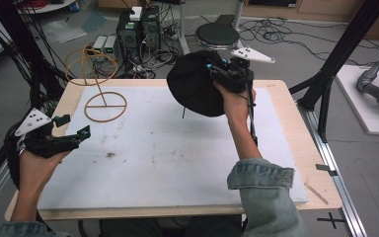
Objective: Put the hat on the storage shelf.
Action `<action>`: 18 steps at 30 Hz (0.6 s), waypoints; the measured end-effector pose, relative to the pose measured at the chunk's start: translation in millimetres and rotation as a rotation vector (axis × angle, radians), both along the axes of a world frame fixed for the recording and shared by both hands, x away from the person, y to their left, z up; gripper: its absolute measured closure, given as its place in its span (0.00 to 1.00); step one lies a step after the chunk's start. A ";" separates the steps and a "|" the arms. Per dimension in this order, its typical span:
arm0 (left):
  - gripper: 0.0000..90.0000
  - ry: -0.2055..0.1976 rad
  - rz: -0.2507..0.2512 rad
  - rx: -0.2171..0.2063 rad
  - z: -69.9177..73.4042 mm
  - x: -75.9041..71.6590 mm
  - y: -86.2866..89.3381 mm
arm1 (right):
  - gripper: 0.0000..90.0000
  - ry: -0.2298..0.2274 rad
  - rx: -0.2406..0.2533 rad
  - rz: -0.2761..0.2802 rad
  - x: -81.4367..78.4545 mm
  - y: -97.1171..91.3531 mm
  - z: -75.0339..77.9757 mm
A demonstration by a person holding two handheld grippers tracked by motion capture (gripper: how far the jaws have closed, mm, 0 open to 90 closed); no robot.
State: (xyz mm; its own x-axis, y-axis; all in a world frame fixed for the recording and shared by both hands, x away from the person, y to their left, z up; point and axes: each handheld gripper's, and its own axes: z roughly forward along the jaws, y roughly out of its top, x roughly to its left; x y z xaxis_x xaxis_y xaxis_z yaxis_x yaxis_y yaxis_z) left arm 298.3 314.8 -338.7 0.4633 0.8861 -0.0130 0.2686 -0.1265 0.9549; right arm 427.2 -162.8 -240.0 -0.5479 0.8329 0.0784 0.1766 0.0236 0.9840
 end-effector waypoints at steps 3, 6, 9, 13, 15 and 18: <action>0.20 -0.007 0.005 -0.005 2.4 -2.6 3.2 | 0.75 -0.006 -0.015 0.009 7.1 13.5 3.4; 0.20 -0.015 0.007 -0.008 4.3 -4.6 4.6 | 0.75 -0.010 -0.019 0.011 15.0 27.0 7.6; 0.20 -0.016 0.006 -0.009 5.0 -5.8 5.7 | 0.75 -0.012 -0.014 0.013 21.8 37.1 12.3; 0.20 -0.018 0.007 -0.016 6.3 -7.4 8.2 | 0.75 -0.019 0.011 0.011 31.4 48.2 19.0; 0.20 -0.021 0.008 -0.020 7.0 -8.3 9.4 | 0.75 -0.018 0.026 0.009 35.9 53.3 21.8; 0.20 -0.024 0.006 -0.023 7.2 -9.0 9.6 | 0.75 -0.015 0.030 0.007 42.7 61.7 24.4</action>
